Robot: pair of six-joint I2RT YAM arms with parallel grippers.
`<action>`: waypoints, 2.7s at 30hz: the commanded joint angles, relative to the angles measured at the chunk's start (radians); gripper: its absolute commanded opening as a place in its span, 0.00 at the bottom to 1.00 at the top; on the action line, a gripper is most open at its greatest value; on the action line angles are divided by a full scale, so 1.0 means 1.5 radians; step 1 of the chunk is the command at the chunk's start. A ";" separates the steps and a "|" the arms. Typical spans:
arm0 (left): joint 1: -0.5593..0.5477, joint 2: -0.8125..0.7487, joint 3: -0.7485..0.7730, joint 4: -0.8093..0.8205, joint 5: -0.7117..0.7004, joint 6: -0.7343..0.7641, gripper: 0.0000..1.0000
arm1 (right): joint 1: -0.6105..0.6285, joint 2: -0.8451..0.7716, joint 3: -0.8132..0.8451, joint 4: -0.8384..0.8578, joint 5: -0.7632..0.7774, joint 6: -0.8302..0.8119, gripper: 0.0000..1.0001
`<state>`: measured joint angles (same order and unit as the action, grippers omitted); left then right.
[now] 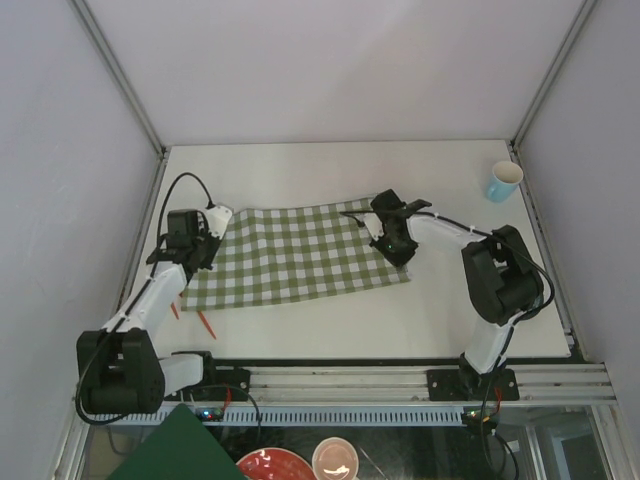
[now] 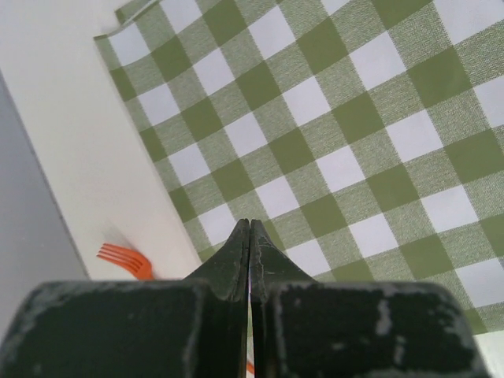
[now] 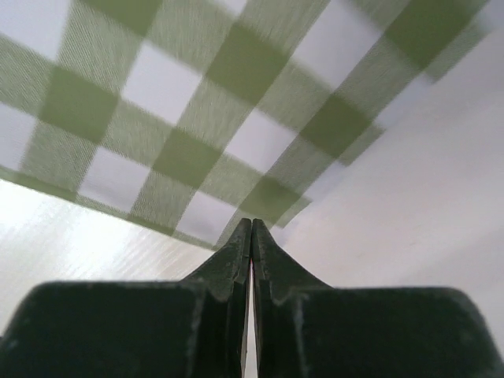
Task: Set the dinner table for one person
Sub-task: Flatten out the napkin at the center of the board.
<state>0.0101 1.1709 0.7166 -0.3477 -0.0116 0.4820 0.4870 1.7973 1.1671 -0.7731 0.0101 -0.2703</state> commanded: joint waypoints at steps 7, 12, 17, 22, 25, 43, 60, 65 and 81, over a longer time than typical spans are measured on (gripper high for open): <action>0.007 0.074 0.062 0.073 0.037 -0.051 0.00 | 0.019 0.133 0.304 0.014 -0.038 -0.015 0.00; 0.009 0.068 0.063 0.070 0.035 -0.049 0.00 | 0.017 0.278 0.449 -0.038 -0.053 -0.017 0.00; 0.025 0.045 0.044 0.072 0.034 -0.033 0.00 | 0.012 0.309 0.456 -0.019 -0.041 -0.030 0.00; 0.037 0.043 0.043 0.067 0.042 -0.027 0.00 | -0.004 0.318 0.448 -0.015 -0.032 -0.029 0.00; 0.038 0.043 0.042 0.065 0.045 -0.028 0.00 | -0.019 0.324 0.446 -0.020 -0.032 -0.026 0.00; 0.040 0.088 0.025 0.098 0.031 -0.021 0.00 | -0.072 0.323 0.415 -0.027 -0.013 -0.012 0.65; 0.049 0.074 0.004 0.115 0.059 -0.015 0.00 | -0.028 0.178 0.416 -0.033 0.039 0.019 0.89; 0.019 0.137 0.060 0.107 0.087 -0.012 0.00 | 0.029 0.103 0.446 -0.043 0.063 0.031 0.90; -0.100 0.403 0.384 -0.122 0.179 0.084 0.00 | 0.043 0.059 0.481 -0.091 0.030 0.023 0.09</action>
<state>-0.1242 1.6714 1.1515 -0.4091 0.2268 0.5602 0.5533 1.9709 1.8942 -0.9024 0.0502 -0.2321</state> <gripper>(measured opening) 0.003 0.143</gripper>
